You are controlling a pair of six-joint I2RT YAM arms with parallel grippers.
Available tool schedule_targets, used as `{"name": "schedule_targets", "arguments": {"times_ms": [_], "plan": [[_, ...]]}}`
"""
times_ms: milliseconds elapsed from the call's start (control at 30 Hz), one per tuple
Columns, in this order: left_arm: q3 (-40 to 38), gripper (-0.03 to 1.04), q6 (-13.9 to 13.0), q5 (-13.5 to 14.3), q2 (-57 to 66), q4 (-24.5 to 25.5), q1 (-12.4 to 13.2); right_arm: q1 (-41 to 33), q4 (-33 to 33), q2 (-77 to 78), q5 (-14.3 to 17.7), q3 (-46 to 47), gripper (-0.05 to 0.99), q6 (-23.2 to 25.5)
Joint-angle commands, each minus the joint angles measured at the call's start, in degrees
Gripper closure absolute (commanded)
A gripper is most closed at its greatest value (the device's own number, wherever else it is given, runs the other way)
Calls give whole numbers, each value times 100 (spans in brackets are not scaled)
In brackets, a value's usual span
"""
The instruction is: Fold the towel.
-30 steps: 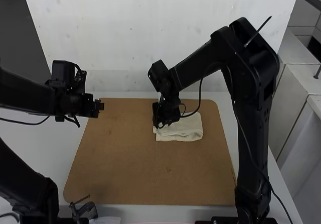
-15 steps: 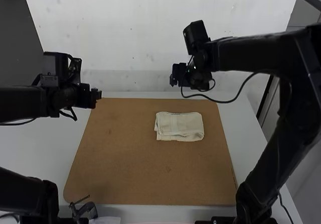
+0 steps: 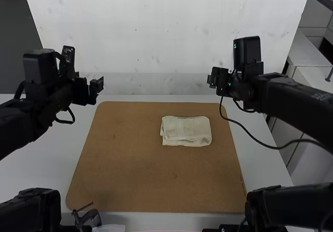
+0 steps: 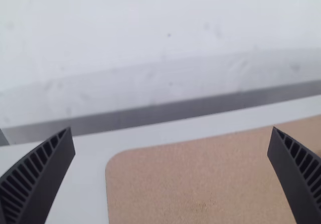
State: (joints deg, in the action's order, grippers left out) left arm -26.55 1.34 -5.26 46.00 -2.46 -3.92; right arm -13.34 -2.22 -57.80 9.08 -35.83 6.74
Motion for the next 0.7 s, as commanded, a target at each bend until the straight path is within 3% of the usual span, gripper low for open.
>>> {"name": "schedule_targets", "arguments": {"times_ms": [0, 500, 667], "plan": [[44, 2, -73, -98, -820, -71, -109, 253, 178, 700, -3, 393, -4, -182], [79, 4, -143, 851, -2772, 615, -197, 1220, 266, 4031, 6, 1817, -3, -683], [62, 4, -47, 904, -2991, 826, 137, 1229, 143, 4479, -108, 1975, -3, -876]]}}
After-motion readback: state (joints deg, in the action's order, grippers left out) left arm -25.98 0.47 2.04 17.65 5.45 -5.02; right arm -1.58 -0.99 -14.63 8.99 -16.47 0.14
